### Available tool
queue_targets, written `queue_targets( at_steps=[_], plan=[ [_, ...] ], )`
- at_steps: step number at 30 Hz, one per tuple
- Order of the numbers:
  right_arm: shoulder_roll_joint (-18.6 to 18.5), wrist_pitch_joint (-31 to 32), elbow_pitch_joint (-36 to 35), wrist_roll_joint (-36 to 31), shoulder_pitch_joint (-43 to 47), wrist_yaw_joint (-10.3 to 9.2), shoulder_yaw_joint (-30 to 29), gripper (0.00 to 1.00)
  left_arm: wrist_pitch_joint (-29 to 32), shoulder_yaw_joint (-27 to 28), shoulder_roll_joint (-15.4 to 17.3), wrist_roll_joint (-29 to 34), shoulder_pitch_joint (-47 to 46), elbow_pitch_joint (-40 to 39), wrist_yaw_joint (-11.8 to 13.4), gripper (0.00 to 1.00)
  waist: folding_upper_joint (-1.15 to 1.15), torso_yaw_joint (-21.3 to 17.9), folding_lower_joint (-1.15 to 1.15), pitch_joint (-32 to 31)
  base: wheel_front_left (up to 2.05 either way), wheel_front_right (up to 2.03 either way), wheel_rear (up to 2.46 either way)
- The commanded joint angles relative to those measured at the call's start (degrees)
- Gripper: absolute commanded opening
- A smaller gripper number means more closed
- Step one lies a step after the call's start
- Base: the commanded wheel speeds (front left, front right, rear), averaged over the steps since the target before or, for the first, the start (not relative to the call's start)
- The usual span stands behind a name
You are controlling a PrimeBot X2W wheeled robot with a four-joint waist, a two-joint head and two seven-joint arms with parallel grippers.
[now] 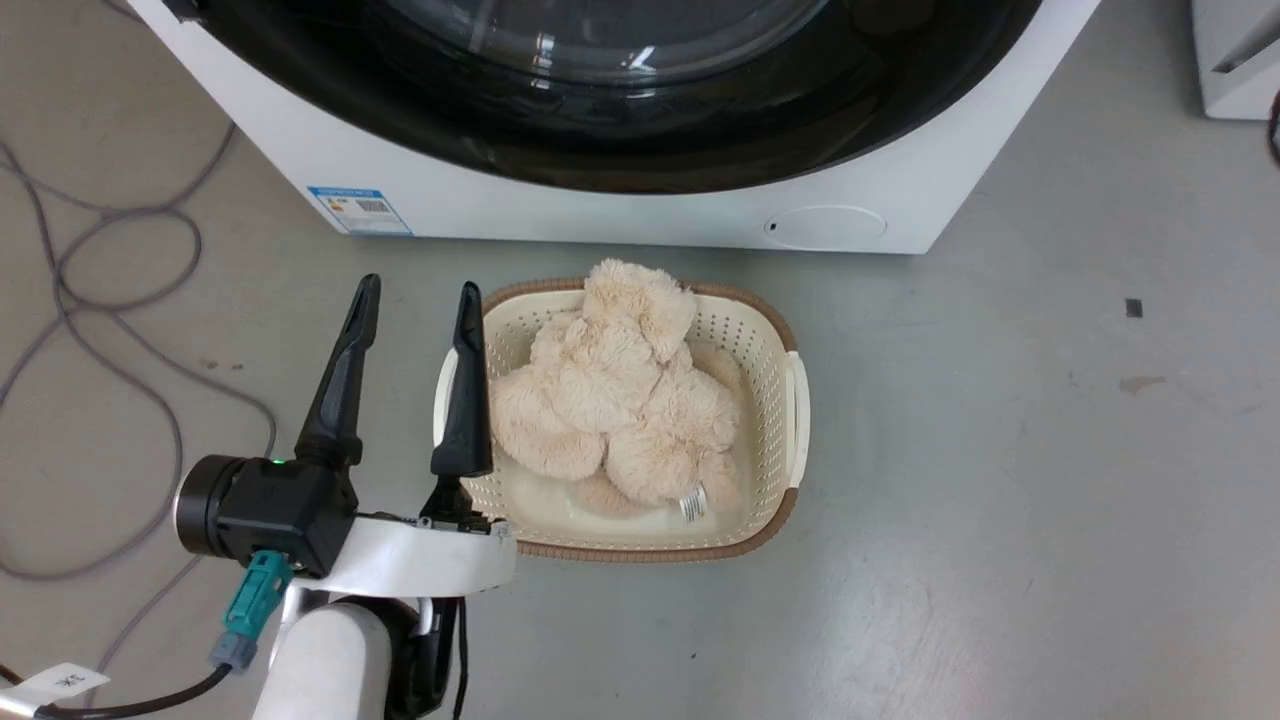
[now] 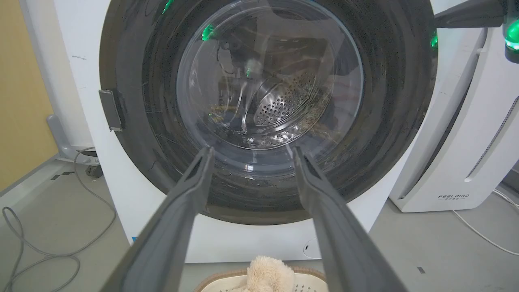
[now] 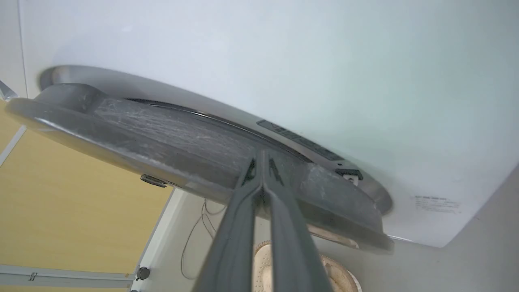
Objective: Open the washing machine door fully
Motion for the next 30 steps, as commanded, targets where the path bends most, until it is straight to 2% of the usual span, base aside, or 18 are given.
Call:
queue_targets(
  at_steps=[1,18,30],
  plan=[
    [0.4,2.2,2.3,1.8,-3.2,0.05,1.0,0.0,-0.6,-0.5,0.0,-0.6,-1.2,-0.5,0.3,1.0,0.0,0.2,-0.01,0.6,0.0,0.0,0.0],
    [0.2,19.6,10.8,10.1,-11.1,0.06,4.8,0.0,-2.2,-1.6,-0.2,-1.6,-2.5,-0.4,0.7,1.0,0.0,0.7,-0.01,1.0,0.0,0.0,0.0],
    [0.6,24.6,8.0,12.0,-4.3,0.06,4.8,0.0,-2.3,-1.4,-0.2,-1.5,-0.2,1.3,1.1,1.0,0.0,0.2,-0.01,-3.6,0.0,0.0,0.0]
  ],
)
